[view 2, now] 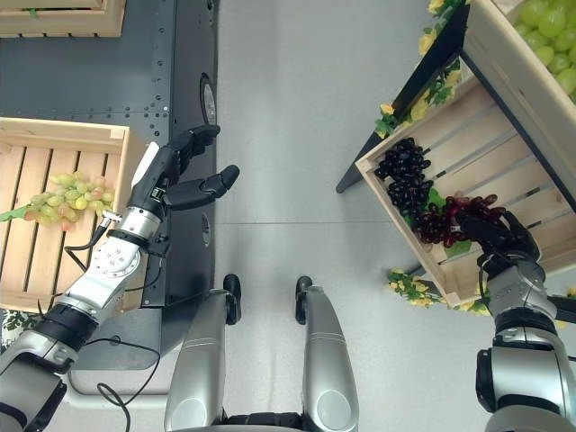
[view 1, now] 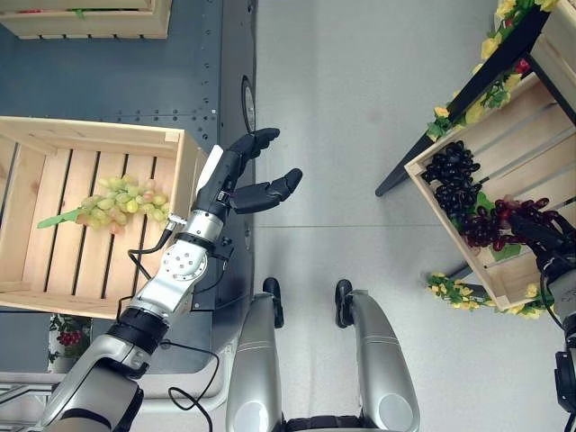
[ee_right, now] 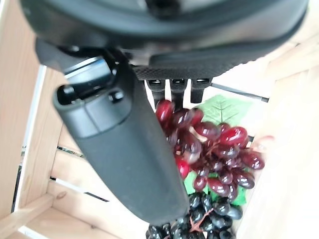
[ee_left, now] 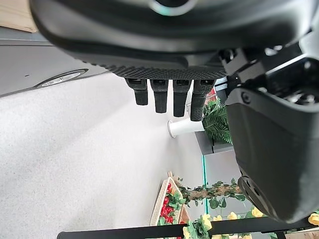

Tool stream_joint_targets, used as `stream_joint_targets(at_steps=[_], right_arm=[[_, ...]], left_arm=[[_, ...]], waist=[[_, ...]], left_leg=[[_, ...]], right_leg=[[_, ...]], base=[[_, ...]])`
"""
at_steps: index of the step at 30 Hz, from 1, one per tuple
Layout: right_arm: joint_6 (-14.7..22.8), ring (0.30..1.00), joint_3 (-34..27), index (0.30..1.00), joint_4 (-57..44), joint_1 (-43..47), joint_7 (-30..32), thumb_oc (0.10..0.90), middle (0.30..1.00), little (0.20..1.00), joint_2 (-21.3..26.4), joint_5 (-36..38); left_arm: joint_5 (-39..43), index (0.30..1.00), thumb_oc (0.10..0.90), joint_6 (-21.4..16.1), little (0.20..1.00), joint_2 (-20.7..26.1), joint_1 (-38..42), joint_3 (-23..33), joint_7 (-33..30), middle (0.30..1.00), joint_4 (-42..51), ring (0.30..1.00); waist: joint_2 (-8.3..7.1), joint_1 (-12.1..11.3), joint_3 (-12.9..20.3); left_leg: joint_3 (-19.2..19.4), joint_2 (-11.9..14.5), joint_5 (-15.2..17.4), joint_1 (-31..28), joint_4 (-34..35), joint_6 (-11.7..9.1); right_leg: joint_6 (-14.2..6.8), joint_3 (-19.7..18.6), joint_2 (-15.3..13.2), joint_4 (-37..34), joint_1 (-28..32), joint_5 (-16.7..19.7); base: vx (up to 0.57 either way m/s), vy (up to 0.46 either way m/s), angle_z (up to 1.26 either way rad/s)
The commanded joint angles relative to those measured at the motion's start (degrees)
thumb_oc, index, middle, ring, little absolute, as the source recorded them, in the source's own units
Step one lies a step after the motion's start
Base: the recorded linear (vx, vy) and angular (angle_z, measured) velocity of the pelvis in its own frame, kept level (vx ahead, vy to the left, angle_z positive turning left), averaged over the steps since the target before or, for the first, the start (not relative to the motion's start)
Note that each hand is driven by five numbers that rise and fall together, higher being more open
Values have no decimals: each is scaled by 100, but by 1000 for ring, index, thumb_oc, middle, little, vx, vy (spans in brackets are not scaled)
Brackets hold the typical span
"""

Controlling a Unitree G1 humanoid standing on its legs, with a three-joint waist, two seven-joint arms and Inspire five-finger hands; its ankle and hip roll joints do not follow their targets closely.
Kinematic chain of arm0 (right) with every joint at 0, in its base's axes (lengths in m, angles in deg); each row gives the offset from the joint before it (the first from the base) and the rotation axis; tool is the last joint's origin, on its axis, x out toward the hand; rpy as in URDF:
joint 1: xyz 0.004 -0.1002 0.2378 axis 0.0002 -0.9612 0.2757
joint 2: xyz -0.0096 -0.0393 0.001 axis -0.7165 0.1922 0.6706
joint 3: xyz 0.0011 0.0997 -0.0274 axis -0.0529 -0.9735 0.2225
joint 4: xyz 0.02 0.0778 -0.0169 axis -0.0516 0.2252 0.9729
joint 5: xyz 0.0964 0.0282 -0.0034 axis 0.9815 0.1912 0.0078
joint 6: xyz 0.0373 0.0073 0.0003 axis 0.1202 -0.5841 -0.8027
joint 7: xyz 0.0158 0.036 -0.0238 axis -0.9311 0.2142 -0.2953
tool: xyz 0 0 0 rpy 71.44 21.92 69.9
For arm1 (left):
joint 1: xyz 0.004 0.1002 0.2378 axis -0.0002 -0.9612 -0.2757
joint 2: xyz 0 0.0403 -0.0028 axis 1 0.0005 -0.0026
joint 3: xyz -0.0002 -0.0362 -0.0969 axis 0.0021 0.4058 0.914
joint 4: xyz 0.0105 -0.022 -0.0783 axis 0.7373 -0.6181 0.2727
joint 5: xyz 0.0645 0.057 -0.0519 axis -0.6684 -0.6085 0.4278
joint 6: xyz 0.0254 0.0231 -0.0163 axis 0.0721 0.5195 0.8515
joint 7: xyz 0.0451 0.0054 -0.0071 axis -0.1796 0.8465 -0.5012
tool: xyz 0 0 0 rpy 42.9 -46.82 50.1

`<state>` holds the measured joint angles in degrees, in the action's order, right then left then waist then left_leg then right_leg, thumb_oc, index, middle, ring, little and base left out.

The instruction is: Pick up the fruits from the basket on one side to the basket on the other side

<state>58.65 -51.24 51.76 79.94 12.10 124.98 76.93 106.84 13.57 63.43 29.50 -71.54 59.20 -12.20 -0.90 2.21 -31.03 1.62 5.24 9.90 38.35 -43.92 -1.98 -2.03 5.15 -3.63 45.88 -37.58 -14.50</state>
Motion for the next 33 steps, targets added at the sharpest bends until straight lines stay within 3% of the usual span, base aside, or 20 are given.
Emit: stream_joint_targets(at_steps=[1, 7, 10, 13, 16, 18, 19, 21, 23, 26, 33], right_arm=[[379, 900, 79, 900, 119, 192, -113, 800, 900, 900, 554, -386], [756, 900, 172, 900, -94, 106, 485, 800, 900, 900, 493, -1313], [832, 900, 353, 900, -402, 106, 1155, 800, 900, 900, 371, -2086], [715, 900, 613, 900, -958, 48, 2074, 800, 900, 900, 243, -3312], [408, 900, 1054, 900, -1863, -56, 3068, 800, 900, 900, 176, -5097], [121, 900, 1240, 900, -2334, -77, 3176, 800, 900, 900, 192, -5663], [-71, 900, 1362, 900, -2581, -168, 3235, 800, 900, 900, 153, -6388], [-327, 900, 1487, 900, -2863, -302, 3363, 800, 900, 900, 160, -7051], [-819, 900, 1706, 900, -3188, -486, 3435, 800, 900, 900, 204, -8057], [-1058, 900, 1936, 900, -3326, -630, 3425, 800, 900, 900, 216, -8367], [-536, 900, 2126, 900, -3760, -705, 3317, 800, 900, 900, 63, -8511]], left_arm=[[208, 900, 800, -437, 900, 419, 454, 148, -23, 900, 686, 900], [160, 900, 800, -509, 900, 363, 362, 188, -38, 900, 735, 900], [93, 900, 800, -527, 900, 283, 325, 193, -104, 900, 729, 900], [7, 900, 800, -536, 900, 188, 262, 234, -217, 900, 736, 900], [-173, 900, 800, -701, 900, 74, 148, 289, -386, 900, 687, 900], [-258, 900, 800, -767, 900, 18, 103, 322, -461, 900, 660, 900], [-311, 900, 800, -808, 900, -42, 45, 372, -506, 900, 652, 900], [-355, 900, 800, -832, 900, -101, -20, 445, -525, 900, 663, 900], [-404, 900, 800, -835, 900, -154, -87, 507, -530, 900, 702, 900], [-449, 900, 800, -870, 900, -186, -109, 519, -571, 900, 700, 900], [-582, 900, 800, -960, 900, -247, -41, 530, -672, 900, 559, 900]], waist=[[-327, -56, 124], [-329, -41, 130], [-305, -11, 167], [-275, 50, 161], [-207, 139, 168], [-177, 182, 154], [-157, 212, 152], [-142, 243, 154], [-134, 285, 170], [-122, 332, 137], [-99, 369, 149]], left_leg=[[585, -236, 606, -593, -29, 374], [608, -219, 644, -800, 27, 391], [665, -207, 626, -948, 155, 399], [747, -212, 603, -1131, 319, 407], [842, -226, 556, -1220, 437, 428], [880, -230, 582, -1248, 434, 432], [906, -226, 588, -1258, 436, 429], [926, -230, 588, -1270, 450, 429], [954, -235, 586, -1283, 489, 434], [977, -244, 585, -1339, 545, 436], [1004, -268, 514, -1396, 711, 411]], right_leg=[[202, 315, 224, -397, 572, 391], [194, 290, 217, -480, 773, 388], [184, 257, 230, -593, 887, 409], [162, 193, 244, -722, 1008, 427], [165, 116, 250, -804, 1035, 449], [170, 87, 243, -761, 1033, 399], [176, 68, 235, -741, 1028, 372], [177, 54, 230, -729, 1026, 348], [169, 42, 223, -732, 1014, 325], [161, 20, 225, -765, 1045, 300], [152, 11, 209, -908, 1079, 324]], base=[[0, 0, 0], [13, 23, 0], [35, 57, -3], [21, 82, -7], [-1, 115, -14], [0, 114, -12], [7, 100, -3], [12, 74, -4], [17, 41, -5], [7, 35, 0], [3, 3, -3]])
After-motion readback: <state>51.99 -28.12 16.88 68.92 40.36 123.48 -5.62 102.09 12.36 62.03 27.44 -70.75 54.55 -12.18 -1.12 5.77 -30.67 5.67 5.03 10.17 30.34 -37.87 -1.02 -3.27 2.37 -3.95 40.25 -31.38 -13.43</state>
